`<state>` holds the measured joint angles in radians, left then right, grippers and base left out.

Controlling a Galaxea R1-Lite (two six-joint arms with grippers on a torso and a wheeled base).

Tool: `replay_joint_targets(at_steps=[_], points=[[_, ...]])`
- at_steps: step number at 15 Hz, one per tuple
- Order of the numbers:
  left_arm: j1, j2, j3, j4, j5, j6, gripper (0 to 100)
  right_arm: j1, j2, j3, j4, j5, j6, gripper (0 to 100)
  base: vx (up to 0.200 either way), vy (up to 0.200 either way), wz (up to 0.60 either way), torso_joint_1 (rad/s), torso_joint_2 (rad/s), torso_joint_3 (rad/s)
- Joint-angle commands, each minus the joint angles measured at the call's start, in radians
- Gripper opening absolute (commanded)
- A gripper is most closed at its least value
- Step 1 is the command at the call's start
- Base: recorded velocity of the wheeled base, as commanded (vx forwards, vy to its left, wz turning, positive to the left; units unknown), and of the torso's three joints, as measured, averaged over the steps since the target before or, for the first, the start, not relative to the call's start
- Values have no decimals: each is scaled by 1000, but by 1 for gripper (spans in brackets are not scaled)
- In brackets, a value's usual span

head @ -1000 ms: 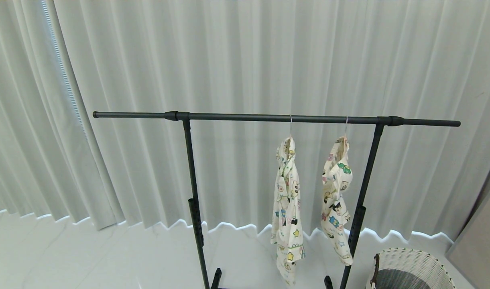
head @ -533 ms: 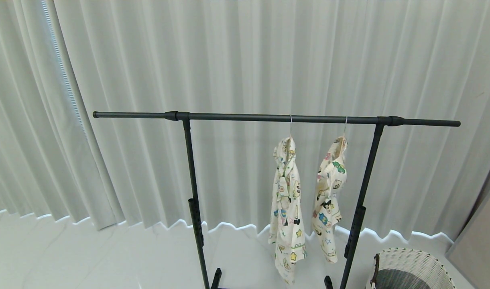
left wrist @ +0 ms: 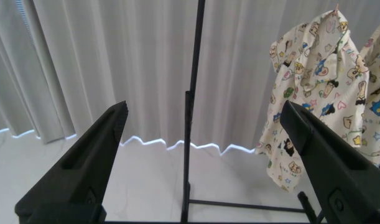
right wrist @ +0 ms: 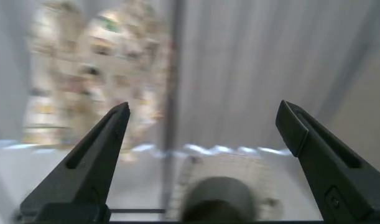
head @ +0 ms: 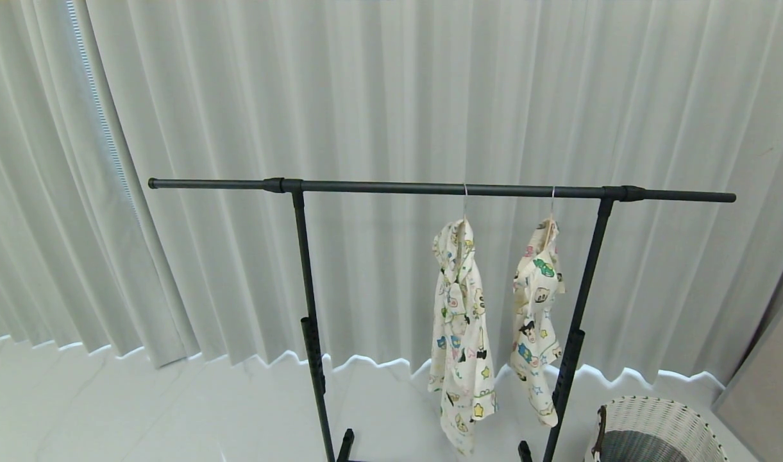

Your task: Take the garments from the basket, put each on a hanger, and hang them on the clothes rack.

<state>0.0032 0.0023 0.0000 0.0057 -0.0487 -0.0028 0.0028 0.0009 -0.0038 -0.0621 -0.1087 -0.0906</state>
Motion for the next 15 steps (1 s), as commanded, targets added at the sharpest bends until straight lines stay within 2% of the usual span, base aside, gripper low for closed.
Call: replay_joint_targets(at_steps=[1, 2, 4, 15], points=[[0, -1, 0, 0, 0, 0, 100, 0, -1, 4, 27, 87, 74, 100, 0, 0, 0, 0, 0, 0], [0, -2, 0, 0, 0, 0, 100, 0, -1, 4, 65, 147, 89, 100, 0, 0, 0, 0, 0, 0], [0, -1, 0, 0, 0, 0, 100, 0, -1, 2, 62, 146, 69, 100, 0, 0, 0, 0, 0, 0], [0, -2, 0, 0, 0, 0, 100, 0, -1, 2, 62, 144, 85, 100, 0, 0, 0, 0, 0, 0]])
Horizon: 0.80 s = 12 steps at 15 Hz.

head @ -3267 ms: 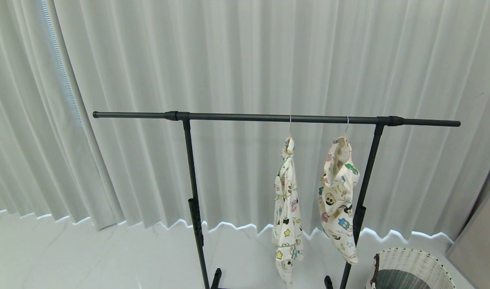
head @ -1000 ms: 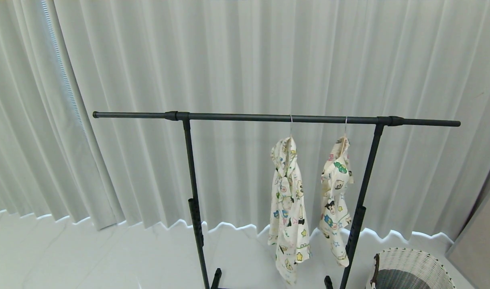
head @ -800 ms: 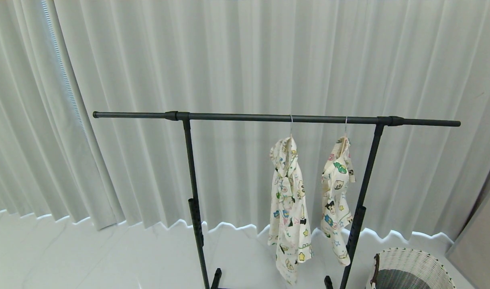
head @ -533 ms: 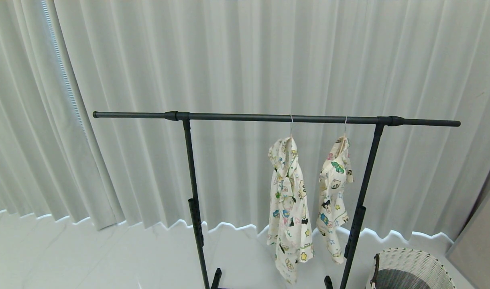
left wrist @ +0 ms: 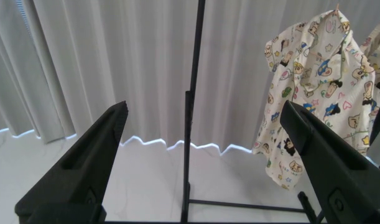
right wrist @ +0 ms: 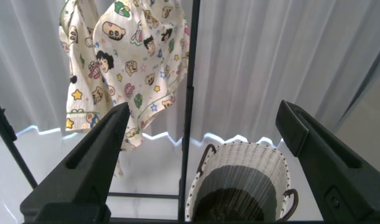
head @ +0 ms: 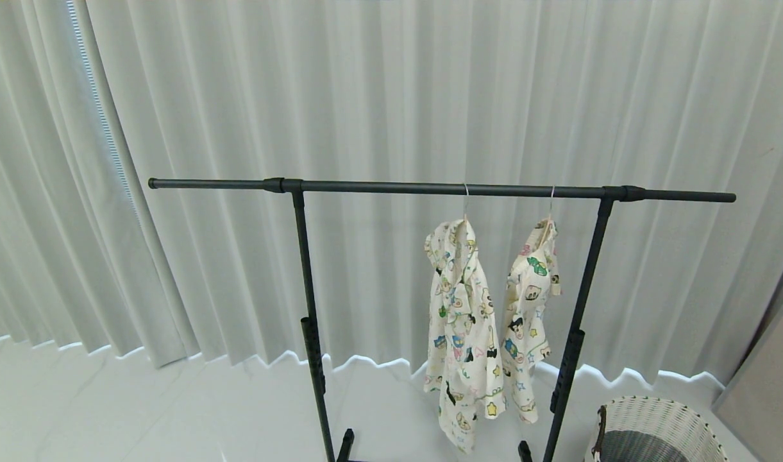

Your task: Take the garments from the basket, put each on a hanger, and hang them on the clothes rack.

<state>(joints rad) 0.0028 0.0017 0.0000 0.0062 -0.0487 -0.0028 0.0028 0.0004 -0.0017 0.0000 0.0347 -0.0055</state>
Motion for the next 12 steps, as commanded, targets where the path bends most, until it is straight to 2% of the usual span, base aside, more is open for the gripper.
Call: replay_joint_targets(at_steps=[1, 12], points=[[0, 0, 0, 0, 0, 0, 100, 0, 0, 0, 0, 1, -1, 100, 0, 0, 0, 0, 0, 0], [0, 0, 0, 1, 0, 0, 100, 0, 0, 0, 0, 1, -1, 100, 0, 0, 0, 0, 0, 0]])
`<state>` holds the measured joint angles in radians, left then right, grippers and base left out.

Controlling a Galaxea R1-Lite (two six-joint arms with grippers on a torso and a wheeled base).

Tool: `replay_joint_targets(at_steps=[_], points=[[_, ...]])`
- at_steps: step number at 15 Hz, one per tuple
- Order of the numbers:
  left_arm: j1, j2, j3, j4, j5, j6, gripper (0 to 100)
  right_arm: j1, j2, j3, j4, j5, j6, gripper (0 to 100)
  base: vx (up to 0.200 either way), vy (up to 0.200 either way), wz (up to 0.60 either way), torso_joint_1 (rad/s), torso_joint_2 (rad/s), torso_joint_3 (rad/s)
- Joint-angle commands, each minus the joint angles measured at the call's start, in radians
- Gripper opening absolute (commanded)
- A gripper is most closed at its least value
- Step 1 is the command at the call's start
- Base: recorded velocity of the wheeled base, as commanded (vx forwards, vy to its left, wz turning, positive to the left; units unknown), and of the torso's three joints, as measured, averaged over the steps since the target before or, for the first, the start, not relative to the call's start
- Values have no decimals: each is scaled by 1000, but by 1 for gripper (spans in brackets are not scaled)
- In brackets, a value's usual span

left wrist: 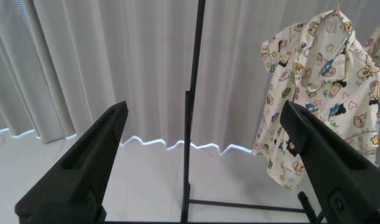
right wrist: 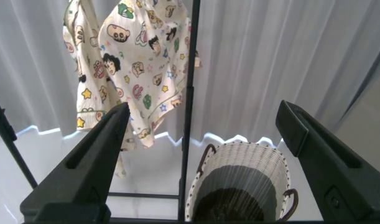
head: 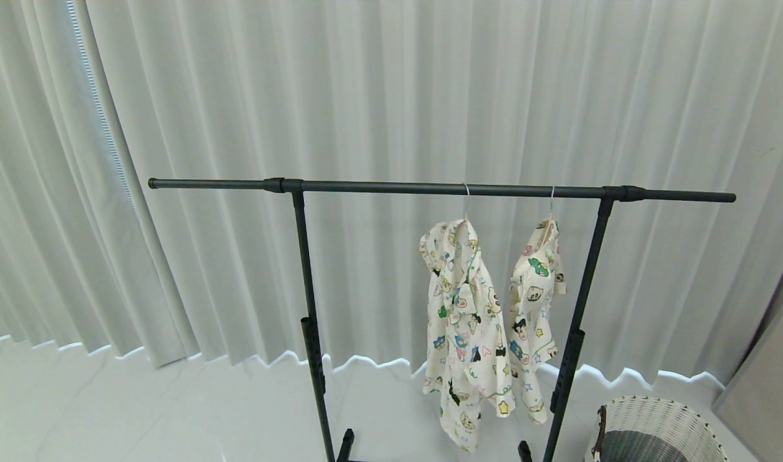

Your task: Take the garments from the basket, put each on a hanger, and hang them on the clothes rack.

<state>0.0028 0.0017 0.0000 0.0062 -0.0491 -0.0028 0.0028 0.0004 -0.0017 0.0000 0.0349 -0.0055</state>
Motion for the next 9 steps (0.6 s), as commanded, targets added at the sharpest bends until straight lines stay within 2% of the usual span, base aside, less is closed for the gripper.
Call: replay_joint_targets(at_steps=[1, 9], points=[[0, 0, 0, 0, 0, 0, 100, 0, 0, 0, 0, 0, -1, 100, 0, 0, 0, 0, 0, 0], [0, -2, 0, 0, 0, 0, 100, 0, 0, -1, 3, 0, -14, 100, 0, 0, 0, 0, 0, 0]])
